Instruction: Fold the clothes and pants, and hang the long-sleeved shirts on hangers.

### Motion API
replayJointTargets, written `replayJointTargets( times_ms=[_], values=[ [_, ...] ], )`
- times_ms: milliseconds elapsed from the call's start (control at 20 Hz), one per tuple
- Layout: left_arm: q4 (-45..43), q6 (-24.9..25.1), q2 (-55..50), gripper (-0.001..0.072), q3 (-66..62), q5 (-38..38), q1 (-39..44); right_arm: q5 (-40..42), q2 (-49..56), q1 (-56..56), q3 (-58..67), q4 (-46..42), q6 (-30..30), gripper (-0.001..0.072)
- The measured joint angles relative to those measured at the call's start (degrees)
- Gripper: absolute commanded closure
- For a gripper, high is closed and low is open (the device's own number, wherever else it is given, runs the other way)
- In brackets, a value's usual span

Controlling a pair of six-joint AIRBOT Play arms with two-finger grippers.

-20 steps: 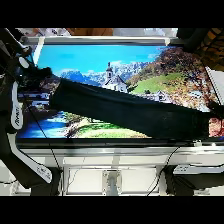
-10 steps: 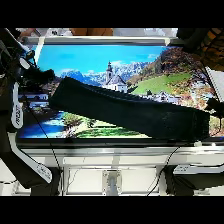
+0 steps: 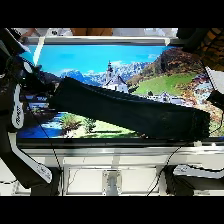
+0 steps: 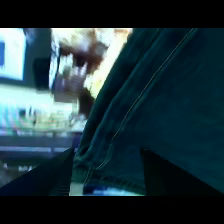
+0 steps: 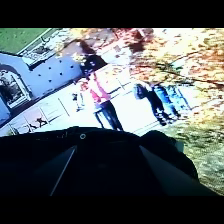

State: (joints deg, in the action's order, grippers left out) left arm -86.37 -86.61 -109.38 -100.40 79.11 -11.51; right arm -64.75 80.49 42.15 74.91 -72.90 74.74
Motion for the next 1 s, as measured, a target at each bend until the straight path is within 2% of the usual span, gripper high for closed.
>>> replayJointTargets(
  times_ms=[200,250,300,600,900,950,1000],
  values=[
    [-0.3,0.5,0.0,0.0599,4.3,1.4,0.5,-2.3,-1.5,0.0,0.0,0.2,-1.4,0.0270],
    [-0.4,0.6,0.2,0.0662,4.8,1.5,0.6,-3.0,-1.6,0.0,0.0,0.2,-1.5,0.0270],
    [-0.4,0.7,0.4,0.0682,5.1,1.7,0.6,-3.6,-1.8,0.0,0.0,0.2,-1.7,0.0270],
    [-2.0,0.9,5.2,0.0683,5.9,3.3,0.4,-7.7,-2.0,0.0,0.0,0.3,-2.0,0.0271],
    [-5.9,0.9,9.2,0.0677,6.5,11.8,-1.7,-10.3,-2.1,0.0,0.0,0.3,-2.0,0.0270],
    [-6.0,0.9,9.4,0.0581,7.0,12.7,-2.1,-10.6,-2.1,0.0,0.0,0.2,-2.0,0.0271],
    [-6.4,0.9,9.6,0.0414,7.5,13.2,-2.4,-10.9,-2.1,0.0,0.0,0.2,-2.0,0.0270]
  ],
)
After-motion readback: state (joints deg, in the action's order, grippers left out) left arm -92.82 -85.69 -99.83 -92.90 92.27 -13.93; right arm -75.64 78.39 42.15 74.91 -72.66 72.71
